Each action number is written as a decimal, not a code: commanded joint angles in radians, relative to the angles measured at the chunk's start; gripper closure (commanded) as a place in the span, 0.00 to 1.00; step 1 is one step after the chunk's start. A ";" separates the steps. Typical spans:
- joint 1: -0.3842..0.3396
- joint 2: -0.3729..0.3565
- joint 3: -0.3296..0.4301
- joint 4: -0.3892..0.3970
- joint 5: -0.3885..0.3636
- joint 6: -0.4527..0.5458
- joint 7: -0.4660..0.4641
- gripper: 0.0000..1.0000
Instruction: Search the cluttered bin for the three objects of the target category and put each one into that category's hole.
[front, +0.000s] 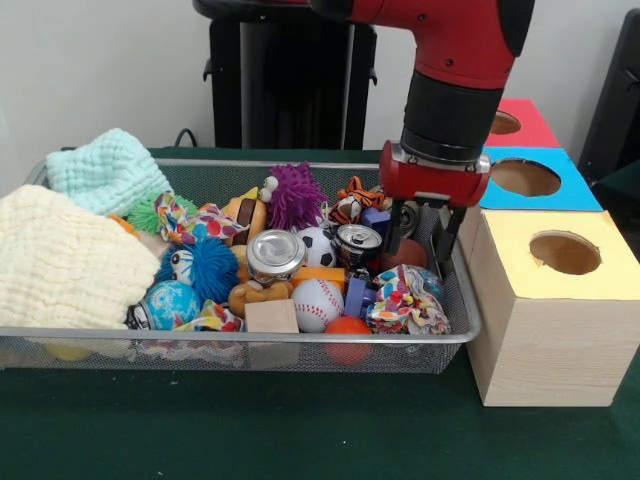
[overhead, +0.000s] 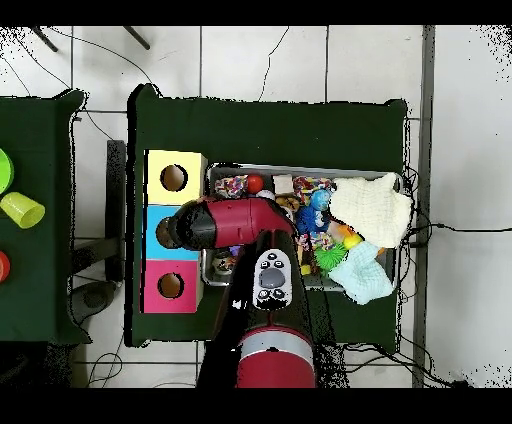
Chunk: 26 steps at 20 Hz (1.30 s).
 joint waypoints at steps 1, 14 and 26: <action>-0.039 0.065 0.009 0.049 -0.012 -0.048 0.127 0.00; -0.040 0.107 0.006 0.060 -0.009 -0.069 0.126 0.00; -0.048 0.101 0.052 0.073 0.012 -0.094 0.130 0.00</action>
